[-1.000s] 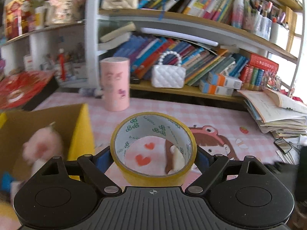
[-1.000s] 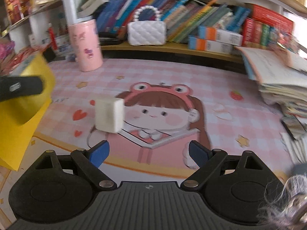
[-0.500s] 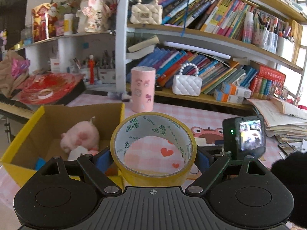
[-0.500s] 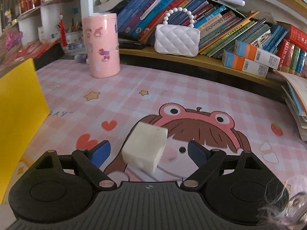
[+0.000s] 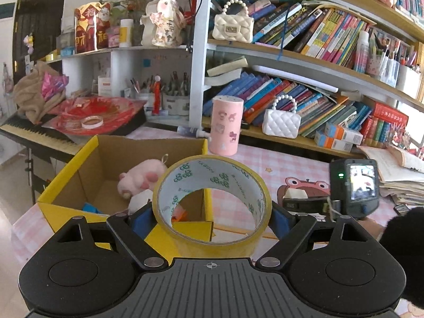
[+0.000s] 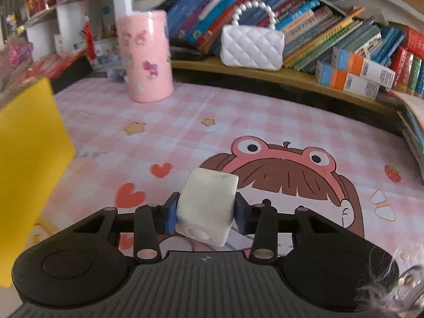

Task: Organize objects
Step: 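Lift the tape roll with left gripper while right grasps the white eraser, then carry the tape roll and white eraser with both grippers over the yellow box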

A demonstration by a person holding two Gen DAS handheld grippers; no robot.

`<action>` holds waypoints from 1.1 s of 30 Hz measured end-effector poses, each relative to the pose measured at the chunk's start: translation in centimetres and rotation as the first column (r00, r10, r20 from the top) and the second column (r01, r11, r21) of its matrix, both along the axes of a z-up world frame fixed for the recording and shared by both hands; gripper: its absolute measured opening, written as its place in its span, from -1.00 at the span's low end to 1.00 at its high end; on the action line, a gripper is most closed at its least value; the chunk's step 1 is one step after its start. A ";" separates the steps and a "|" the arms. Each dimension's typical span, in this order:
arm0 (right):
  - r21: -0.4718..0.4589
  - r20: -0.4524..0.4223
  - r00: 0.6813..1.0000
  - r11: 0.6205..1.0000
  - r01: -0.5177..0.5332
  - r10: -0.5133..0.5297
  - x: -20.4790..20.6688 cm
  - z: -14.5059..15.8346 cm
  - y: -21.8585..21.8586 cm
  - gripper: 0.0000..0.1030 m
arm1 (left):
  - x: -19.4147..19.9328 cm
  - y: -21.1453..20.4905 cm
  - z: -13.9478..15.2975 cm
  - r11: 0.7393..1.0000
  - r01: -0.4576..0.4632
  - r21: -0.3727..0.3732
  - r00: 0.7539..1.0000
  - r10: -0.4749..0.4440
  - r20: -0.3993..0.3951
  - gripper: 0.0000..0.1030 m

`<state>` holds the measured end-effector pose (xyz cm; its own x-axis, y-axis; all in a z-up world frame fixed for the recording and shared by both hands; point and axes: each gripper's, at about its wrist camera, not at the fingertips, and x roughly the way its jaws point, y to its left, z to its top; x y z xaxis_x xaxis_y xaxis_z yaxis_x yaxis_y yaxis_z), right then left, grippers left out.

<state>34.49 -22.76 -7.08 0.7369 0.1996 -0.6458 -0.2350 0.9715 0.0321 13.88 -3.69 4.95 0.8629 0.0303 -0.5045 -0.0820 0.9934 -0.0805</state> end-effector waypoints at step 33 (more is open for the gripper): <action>0.050 -0.022 0.986 0.985 -0.164 0.165 -28.1 7.3 13.0 -0.25 | -12.2 11.5 -2.5 0.992 0.104 -0.066 0.994 -0.105 -0.007 0.70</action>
<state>6.35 -9.72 0.24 0.6744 0.3477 -0.6514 -0.3896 0.9170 0.0860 1.65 7.85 2.44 0.8544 -0.0935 -0.5112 0.0210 0.9891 -0.1458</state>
